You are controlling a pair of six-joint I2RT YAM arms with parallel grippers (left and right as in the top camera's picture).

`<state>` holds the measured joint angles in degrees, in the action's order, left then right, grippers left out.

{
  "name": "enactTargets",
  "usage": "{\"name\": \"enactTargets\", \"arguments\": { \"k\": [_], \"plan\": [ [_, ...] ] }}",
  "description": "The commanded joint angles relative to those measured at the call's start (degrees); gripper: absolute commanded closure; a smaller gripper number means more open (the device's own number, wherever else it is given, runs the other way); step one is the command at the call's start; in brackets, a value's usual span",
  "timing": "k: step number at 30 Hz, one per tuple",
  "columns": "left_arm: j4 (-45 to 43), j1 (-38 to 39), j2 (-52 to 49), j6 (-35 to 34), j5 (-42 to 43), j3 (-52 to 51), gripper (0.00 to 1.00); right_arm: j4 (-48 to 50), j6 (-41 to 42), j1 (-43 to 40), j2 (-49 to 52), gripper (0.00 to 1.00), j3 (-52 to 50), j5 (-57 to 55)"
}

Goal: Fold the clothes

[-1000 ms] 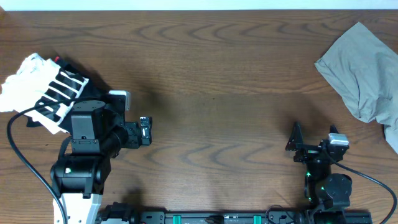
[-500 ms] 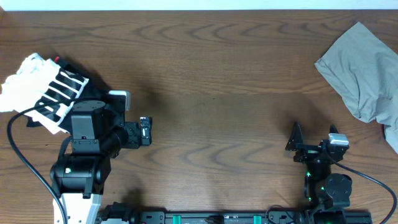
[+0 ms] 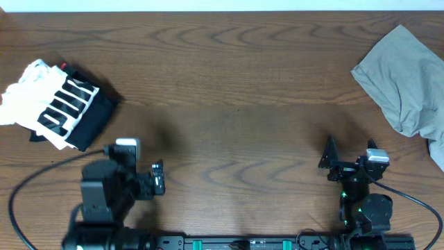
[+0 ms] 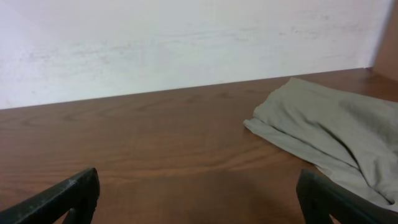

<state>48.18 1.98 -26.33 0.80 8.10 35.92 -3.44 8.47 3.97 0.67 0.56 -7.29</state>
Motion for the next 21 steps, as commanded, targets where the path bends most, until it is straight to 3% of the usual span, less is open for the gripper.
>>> {"name": "enactTargets", "arguments": {
  "k": [1, 9, 17, 21],
  "plan": [
    [-2.4, 0.1, 6.3, 0.9, -1.5, -6.2, 0.02, -0.1, -0.8, -0.3, -0.4, 0.01, -0.2, 0.2],
    [-12.0, 0.1, 20.1, 1.0, -1.3, -18.4, 0.02, -0.1, -0.9, -0.3, -0.4, 0.01, -0.2, 0.2],
    [-26.1, 0.1, 25.9, 1.4, -1.6, -29.3, 0.02, -0.1, -0.8, -0.3, -0.4, 0.01, -0.2, 0.2],
    [-31.9, 0.1, 26.3, 5.2, -1.7, -30.7, 0.02, -0.1, -0.9, -0.3, -0.4, 0.01, -0.2, 0.2]
  ]
}}
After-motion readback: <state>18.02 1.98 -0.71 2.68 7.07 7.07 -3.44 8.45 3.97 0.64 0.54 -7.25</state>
